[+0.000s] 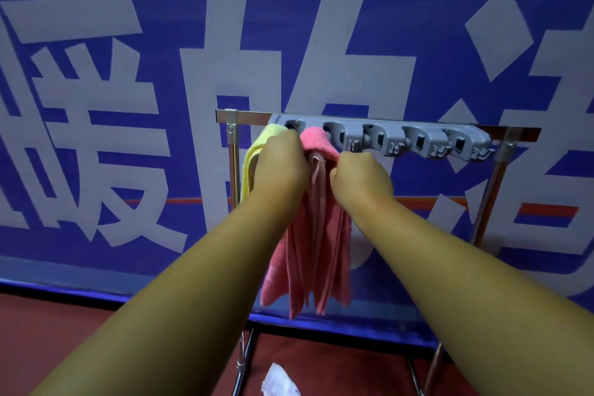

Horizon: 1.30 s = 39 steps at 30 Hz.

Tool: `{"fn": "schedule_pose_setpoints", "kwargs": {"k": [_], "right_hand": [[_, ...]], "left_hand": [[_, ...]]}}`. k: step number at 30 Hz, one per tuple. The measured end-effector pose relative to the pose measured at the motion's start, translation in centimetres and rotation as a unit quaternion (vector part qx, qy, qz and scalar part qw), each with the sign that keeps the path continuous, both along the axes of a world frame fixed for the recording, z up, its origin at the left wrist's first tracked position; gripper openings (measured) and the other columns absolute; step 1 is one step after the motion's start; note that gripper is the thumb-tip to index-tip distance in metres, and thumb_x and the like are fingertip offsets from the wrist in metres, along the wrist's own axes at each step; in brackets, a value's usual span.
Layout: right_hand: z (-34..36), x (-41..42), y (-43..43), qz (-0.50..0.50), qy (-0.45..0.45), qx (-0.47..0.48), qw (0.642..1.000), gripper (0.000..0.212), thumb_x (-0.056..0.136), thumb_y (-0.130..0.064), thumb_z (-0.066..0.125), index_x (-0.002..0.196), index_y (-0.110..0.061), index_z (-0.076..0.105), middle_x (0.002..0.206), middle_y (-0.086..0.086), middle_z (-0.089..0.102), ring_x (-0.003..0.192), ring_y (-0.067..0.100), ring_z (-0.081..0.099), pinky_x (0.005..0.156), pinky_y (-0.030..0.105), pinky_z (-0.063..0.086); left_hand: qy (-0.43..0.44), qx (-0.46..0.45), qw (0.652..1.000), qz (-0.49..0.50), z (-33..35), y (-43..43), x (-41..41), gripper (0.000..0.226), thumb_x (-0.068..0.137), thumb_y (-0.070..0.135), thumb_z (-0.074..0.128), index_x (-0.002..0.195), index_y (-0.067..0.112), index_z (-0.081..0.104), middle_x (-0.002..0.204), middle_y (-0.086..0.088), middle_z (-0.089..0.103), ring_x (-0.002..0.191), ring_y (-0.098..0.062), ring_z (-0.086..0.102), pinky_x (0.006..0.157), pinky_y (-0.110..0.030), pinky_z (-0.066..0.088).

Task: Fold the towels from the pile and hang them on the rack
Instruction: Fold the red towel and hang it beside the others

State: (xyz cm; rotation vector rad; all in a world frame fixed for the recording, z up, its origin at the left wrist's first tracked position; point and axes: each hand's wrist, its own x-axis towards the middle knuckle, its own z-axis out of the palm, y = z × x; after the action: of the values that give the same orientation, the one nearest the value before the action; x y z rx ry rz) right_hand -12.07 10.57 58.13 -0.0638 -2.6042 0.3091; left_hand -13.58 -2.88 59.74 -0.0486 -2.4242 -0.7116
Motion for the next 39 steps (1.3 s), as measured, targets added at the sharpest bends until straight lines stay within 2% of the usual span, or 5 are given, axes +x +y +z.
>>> {"fn": "schedule_pose_setpoints", "kwargs": {"k": [8,17,23,27,39], "right_hand": [[-4.4,0.3,-0.3,0.056,-0.003,-0.184,0.981,0.015,0.095,-0.029,0.057,0.102,-0.018,0.064,0.085,0.004,0.062,0.080,0.033,0.063,0.067,0.039,0.053],[-7.2,-1.8,-0.6,0.192,-0.104,-0.437,0.872,0.078,0.081,-0.030,0.081,0.149,-0.041,0.044,0.108,-0.004,0.075,0.092,0.018,0.076,0.084,0.036,0.063],[-7.9,-2.6,-1.2,0.170,-0.065,-0.462,0.868,0.053,0.087,-0.020,0.076,0.136,-0.028,0.062,0.109,0.001,0.076,0.089,0.017,0.074,0.077,0.030,0.060],[-7.6,-2.4,-0.7,0.138,-0.044,-0.453,0.880,0.026,0.089,-0.024,0.070,0.114,-0.030,0.064,0.098,-0.003,0.073,0.085,0.017,0.070,0.071,0.029,0.053],[-8.5,-1.4,0.1,0.148,-0.061,-0.448,0.879,0.026,0.086,-0.035,0.068,0.112,-0.032,0.065,0.101,-0.002,0.074,0.090,0.017,0.072,0.081,0.034,0.060]], "left_hand": [[-0.050,0.101,0.990,-0.085,-6.4,-1.2,0.4,0.019,0.084,0.003,0.058,0.096,0.011,0.071,0.080,0.000,0.065,0.076,-0.026,0.061,0.066,-0.029,0.041],[-0.094,0.260,0.939,-0.207,-8.4,-2.8,0.1,0.062,0.079,-0.007,0.050,0.124,0.028,0.075,0.098,0.004,0.079,0.092,-0.018,0.076,0.083,-0.041,0.065],[-0.078,0.122,0.980,-0.133,-9.6,-3.3,-0.2,0.045,0.083,-0.003,0.059,0.119,0.021,0.072,0.100,0.001,0.074,0.090,-0.021,0.067,0.073,-0.027,0.051],[-0.033,0.039,0.998,-0.036,-10.4,-3.6,-0.2,0.019,0.094,0.014,0.063,0.113,0.017,0.063,0.100,-0.006,0.070,0.089,-0.034,0.064,0.071,-0.043,0.053],[-0.101,-0.027,0.994,-0.019,-14.1,-1.5,0.7,0.016,0.092,0.014,0.055,0.106,0.020,0.059,0.097,-0.003,0.068,0.086,-0.033,0.067,0.073,-0.048,0.060]]}}
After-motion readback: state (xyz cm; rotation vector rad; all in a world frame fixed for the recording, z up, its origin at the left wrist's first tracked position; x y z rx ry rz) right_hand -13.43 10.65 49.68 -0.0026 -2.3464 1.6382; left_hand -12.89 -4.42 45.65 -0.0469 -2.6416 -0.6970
